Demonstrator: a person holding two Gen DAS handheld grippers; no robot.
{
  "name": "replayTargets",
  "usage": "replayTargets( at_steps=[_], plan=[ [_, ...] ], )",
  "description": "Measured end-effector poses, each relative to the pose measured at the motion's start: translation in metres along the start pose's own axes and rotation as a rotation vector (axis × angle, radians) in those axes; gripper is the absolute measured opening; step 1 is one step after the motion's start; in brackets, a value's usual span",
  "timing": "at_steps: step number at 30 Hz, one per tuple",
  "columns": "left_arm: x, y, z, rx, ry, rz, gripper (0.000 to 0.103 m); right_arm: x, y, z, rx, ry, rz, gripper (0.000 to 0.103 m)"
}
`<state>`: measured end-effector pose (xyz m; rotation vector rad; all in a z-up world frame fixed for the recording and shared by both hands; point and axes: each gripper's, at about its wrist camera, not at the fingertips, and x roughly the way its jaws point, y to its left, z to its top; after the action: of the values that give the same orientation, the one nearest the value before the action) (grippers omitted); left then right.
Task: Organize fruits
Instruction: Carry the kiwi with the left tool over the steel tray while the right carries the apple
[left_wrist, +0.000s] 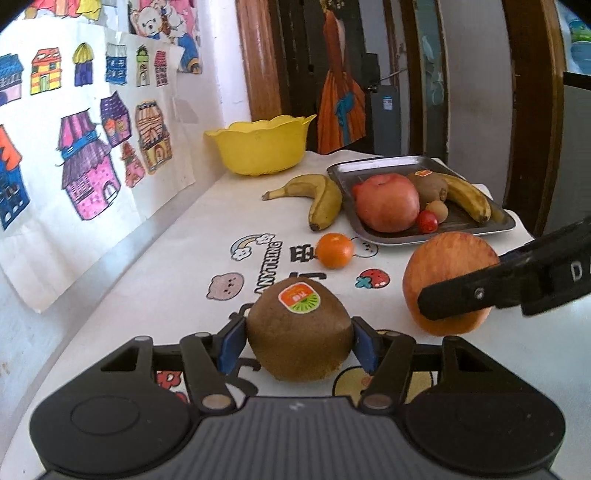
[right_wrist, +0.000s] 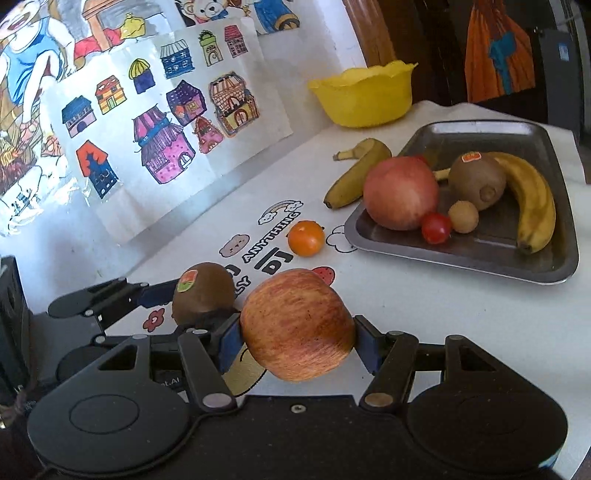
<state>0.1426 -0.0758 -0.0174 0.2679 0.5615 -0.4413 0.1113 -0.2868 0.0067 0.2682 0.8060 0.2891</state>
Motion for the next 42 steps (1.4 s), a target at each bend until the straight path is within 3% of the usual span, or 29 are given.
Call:
replayTargets(
  at_steps=[9, 15, 25, 30, 42],
  plan=[
    [0.011, 0.002, 0.004, 0.011, 0.027, -0.042, 0.068, 0.001, -0.002, -0.003, 0.002, -0.030, 0.011, 0.065],
    [0.010, 0.002, 0.003, 0.007, 0.033, -0.027, 0.066, 0.007, -0.003, -0.003, 0.009, -0.002, 0.039, 0.066],
    [0.008, 0.000, 0.007, -0.039, 0.054, -0.008, 0.066, 0.006, 0.001, -0.008, -0.044, -0.018, 0.009, 0.064],
    [0.008, -0.008, 0.022, -0.075, 0.024, -0.010, 0.066, -0.009, -0.022, -0.004, 0.003, -0.044, 0.024, 0.064],
    [0.042, -0.050, 0.091, -0.113, -0.034, -0.039, 0.066, -0.046, -0.101, 0.035, 0.052, -0.189, -0.080, 0.064]
  ],
)
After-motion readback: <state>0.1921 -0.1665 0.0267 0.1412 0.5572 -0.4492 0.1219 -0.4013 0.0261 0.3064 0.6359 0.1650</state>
